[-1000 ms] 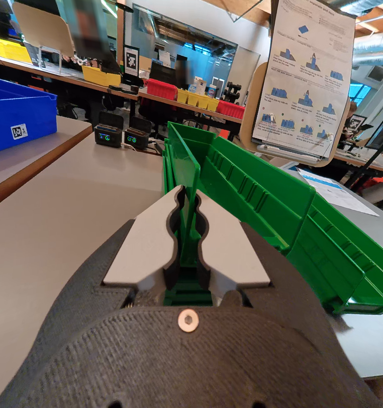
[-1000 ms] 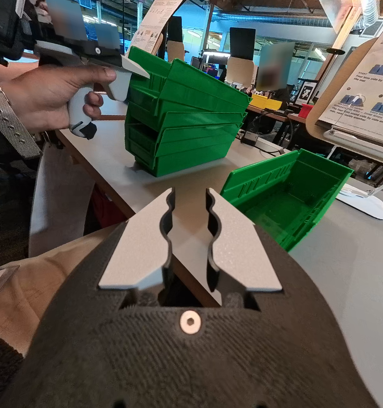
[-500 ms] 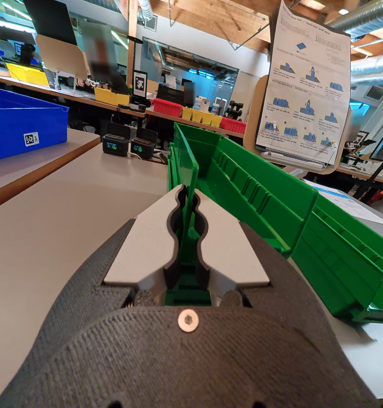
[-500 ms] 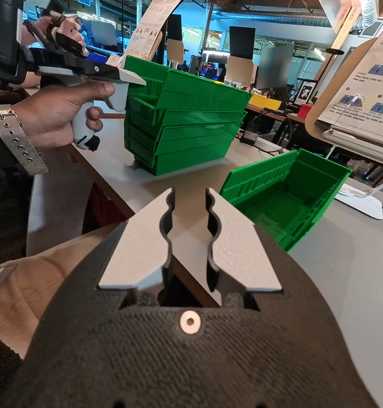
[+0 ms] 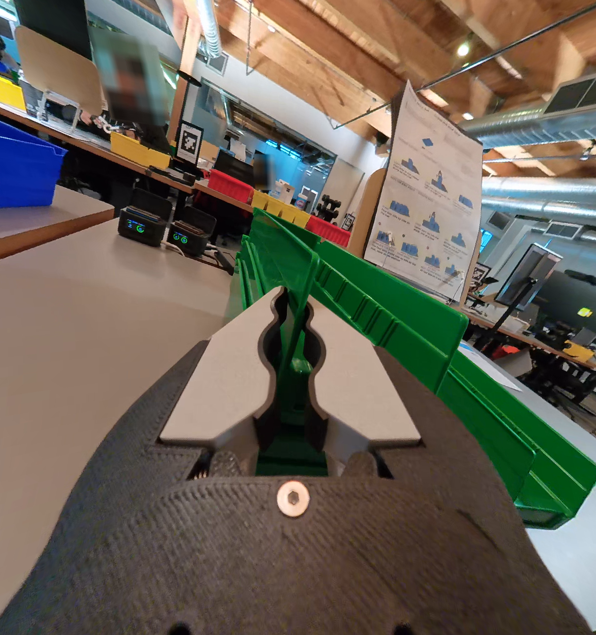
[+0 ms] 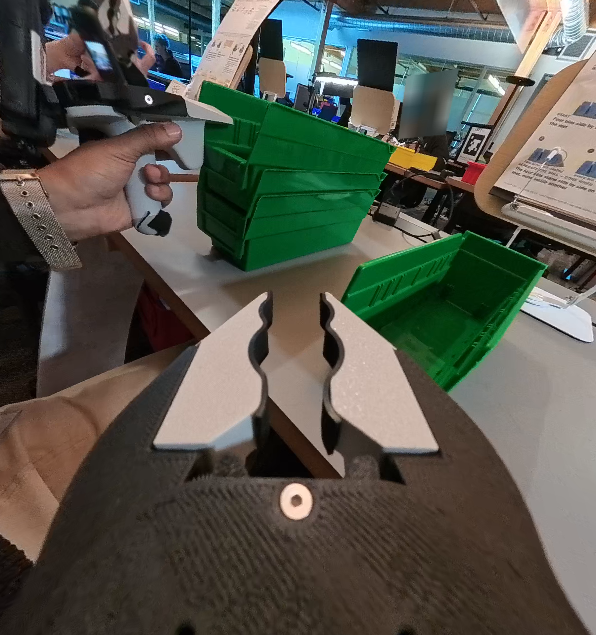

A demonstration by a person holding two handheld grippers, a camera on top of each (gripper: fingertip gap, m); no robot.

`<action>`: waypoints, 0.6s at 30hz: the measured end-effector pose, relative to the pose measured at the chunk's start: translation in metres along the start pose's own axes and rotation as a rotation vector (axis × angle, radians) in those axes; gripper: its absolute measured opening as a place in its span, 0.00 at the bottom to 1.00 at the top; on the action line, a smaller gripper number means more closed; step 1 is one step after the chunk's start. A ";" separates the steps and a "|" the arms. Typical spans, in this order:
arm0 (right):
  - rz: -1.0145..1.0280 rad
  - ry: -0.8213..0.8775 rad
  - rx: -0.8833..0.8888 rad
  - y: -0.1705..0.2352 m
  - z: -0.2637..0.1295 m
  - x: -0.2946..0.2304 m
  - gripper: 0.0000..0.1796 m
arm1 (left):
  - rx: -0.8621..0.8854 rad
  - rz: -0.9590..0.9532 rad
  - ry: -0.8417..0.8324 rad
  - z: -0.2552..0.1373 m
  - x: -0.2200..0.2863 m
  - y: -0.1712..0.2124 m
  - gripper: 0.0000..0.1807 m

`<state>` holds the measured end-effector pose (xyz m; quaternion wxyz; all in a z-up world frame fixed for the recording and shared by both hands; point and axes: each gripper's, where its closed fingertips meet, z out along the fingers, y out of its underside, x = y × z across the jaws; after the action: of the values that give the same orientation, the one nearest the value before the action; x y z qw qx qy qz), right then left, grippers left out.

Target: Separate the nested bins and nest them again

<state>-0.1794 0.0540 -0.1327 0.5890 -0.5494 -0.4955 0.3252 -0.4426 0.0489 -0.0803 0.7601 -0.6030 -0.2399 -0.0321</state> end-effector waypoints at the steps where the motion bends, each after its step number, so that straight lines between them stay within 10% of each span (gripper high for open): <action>1: 0.000 0.000 0.000 0.000 0.000 0.000 0.15 | 0.008 -0.012 0.006 0.000 0.000 0.000 0.02; 18: -0.005 0.000 0.000 0.000 0.000 0.000 0.15 | 0.055 -0.037 0.042 -0.001 0.006 -0.010 0.03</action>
<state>-0.1793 0.0541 -0.1329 0.5897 -0.5481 -0.4971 0.3236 -0.4401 0.0467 -0.0695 0.7806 -0.5764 -0.2359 -0.0523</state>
